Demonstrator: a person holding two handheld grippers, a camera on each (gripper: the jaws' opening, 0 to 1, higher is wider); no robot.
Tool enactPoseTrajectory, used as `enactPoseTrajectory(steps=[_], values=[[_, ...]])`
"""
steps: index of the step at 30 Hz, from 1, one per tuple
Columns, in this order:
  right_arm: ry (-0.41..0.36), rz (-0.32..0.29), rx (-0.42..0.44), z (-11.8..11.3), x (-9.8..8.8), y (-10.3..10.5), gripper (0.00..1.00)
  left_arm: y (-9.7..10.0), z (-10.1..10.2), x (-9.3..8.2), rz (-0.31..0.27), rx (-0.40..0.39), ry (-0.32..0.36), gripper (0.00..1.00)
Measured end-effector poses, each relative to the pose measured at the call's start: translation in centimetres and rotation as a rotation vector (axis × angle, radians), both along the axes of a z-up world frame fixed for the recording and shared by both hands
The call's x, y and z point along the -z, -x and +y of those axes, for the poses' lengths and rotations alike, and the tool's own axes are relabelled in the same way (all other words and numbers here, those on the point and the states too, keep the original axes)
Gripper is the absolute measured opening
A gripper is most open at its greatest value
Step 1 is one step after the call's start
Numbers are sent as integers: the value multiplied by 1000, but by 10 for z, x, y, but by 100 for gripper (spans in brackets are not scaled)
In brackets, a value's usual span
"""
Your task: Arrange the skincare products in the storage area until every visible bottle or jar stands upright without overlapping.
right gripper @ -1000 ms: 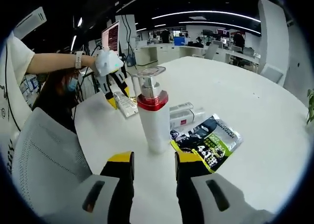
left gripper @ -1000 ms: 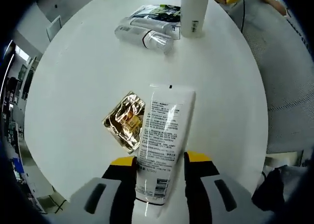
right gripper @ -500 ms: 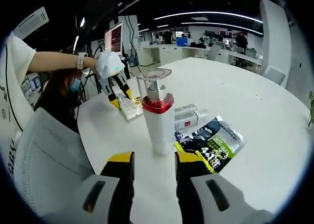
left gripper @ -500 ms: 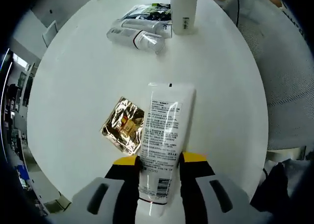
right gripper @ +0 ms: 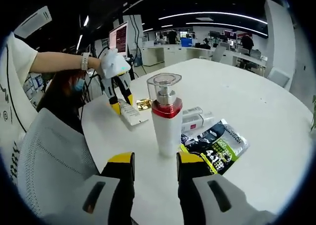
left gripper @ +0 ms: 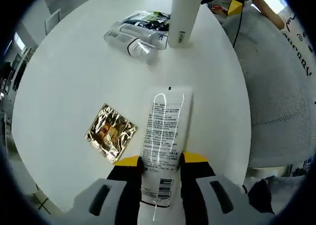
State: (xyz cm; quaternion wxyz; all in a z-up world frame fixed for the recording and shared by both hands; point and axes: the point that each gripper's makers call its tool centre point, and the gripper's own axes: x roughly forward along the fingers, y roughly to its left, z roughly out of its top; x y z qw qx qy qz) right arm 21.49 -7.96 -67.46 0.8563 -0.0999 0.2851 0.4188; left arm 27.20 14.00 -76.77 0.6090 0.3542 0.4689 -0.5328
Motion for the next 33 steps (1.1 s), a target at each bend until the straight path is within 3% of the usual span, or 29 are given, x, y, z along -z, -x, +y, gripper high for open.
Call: enactPoseTrajectory(steps=[4, 9, 11, 17, 33], values=[[3, 5, -9, 2, 1, 5, 34, 10, -13, -2, 51, -31, 60, 24], [9, 12, -21, 5, 4, 7, 34, 17, -25, -5, 59, -25, 75, 25], [8, 12, -26, 6, 4, 8, 34, 24, -34, -6, 88, -32, 99, 25], [9, 11, -40, 9, 4, 11, 34, 32, -48, -8, 75, -1, 144, 25], [32, 16, -104, 21, 8, 20, 33, 52, -60, -20, 44, -63, 337, 24]])
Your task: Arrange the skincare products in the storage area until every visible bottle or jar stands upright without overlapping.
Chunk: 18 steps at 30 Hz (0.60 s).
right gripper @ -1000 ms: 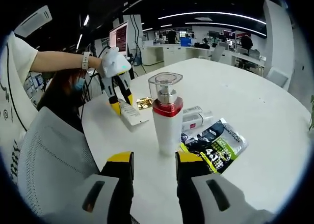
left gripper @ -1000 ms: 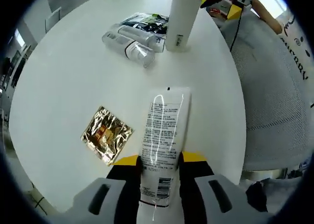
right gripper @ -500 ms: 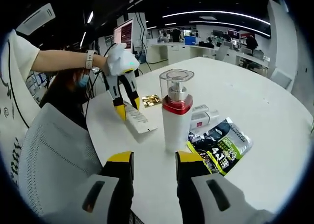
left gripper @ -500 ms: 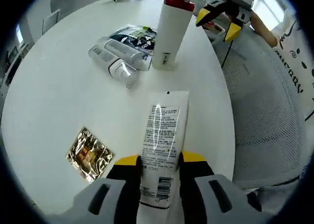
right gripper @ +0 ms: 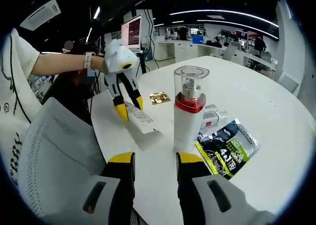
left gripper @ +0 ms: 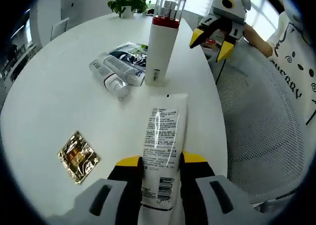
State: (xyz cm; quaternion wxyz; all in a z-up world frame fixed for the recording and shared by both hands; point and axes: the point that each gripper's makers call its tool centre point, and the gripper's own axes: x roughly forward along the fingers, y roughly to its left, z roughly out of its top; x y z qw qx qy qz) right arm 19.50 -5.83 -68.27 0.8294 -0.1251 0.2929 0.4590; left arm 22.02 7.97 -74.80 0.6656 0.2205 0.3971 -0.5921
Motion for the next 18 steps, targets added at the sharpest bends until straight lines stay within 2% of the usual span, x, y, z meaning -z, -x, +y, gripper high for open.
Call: enactPoseTrajectory(steps=[13, 16, 18], values=[[13, -18, -46, 9, -1, 2, 32, 11, -23, -26, -49, -11, 206, 24], [17, -26, -60, 13, -1, 3, 31, 14, -29, -31, -36, -29, 269, 24], [22, -45, -77, 16, -1, 3, 30, 16, -30, -32, -50, -23, 280, 24]])
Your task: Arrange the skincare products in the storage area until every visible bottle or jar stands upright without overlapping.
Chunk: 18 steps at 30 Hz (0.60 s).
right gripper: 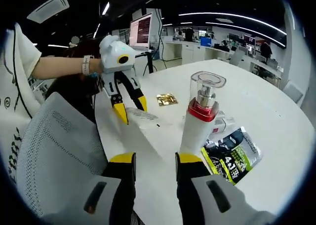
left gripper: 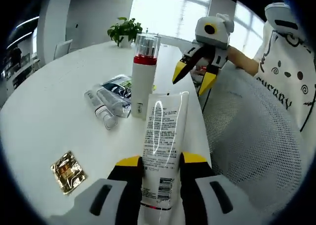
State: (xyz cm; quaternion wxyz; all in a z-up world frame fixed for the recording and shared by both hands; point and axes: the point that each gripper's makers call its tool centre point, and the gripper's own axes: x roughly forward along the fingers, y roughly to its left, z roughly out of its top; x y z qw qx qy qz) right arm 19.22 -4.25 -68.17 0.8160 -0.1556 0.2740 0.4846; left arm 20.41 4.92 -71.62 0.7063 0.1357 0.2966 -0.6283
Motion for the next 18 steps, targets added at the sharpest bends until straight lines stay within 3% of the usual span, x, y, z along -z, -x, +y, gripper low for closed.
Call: enactPoseTrajectory(steps=[5, 9, 18], values=[[-7, -16, -7, 2, -4, -4, 29, 1, -3, -4, -6, -8, 42, 24], [-15, -80, -35, 7, -15, -8, 31, 8, -10, -9, -16, 18, 75, 24], [52, -242, -166, 20, -29, -9, 32, 16, -21, -16, -29, 70, 108, 24]])
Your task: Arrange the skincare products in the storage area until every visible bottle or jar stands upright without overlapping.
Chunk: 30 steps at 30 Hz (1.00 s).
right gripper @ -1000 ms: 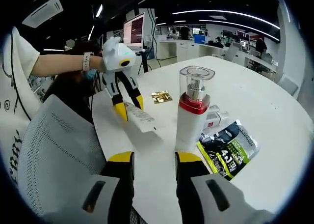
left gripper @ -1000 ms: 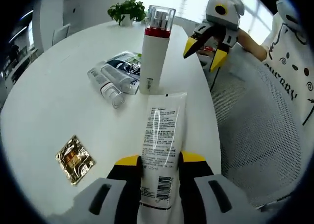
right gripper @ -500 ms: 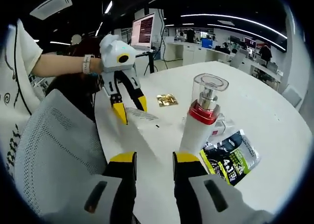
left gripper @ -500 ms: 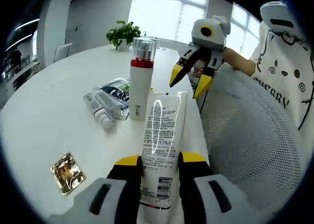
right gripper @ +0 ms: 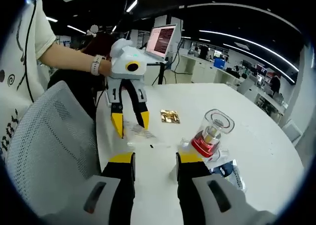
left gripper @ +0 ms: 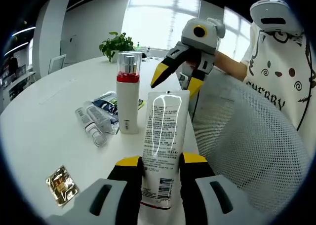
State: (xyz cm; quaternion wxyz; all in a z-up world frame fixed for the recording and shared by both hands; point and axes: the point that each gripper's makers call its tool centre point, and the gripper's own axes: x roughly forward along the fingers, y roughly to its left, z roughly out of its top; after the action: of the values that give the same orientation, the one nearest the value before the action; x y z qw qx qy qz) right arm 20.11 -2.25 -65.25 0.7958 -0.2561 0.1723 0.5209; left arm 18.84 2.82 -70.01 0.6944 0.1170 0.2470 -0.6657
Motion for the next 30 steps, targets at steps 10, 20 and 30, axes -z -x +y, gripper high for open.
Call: enactPoseTrajectory(steps=[10, 20, 30], values=[[98, -118, -233, 8, -9, 9, 25, 4, -8, -5, -4, 62, 0, 24], [173, -196, -358, 15, -18, 13, 15, 6, -14, -8, -6, 103, -16, 25], [230, -233, -434, 21, -35, 19, 6, 3, -16, -12, -37, 118, -39, 25]])
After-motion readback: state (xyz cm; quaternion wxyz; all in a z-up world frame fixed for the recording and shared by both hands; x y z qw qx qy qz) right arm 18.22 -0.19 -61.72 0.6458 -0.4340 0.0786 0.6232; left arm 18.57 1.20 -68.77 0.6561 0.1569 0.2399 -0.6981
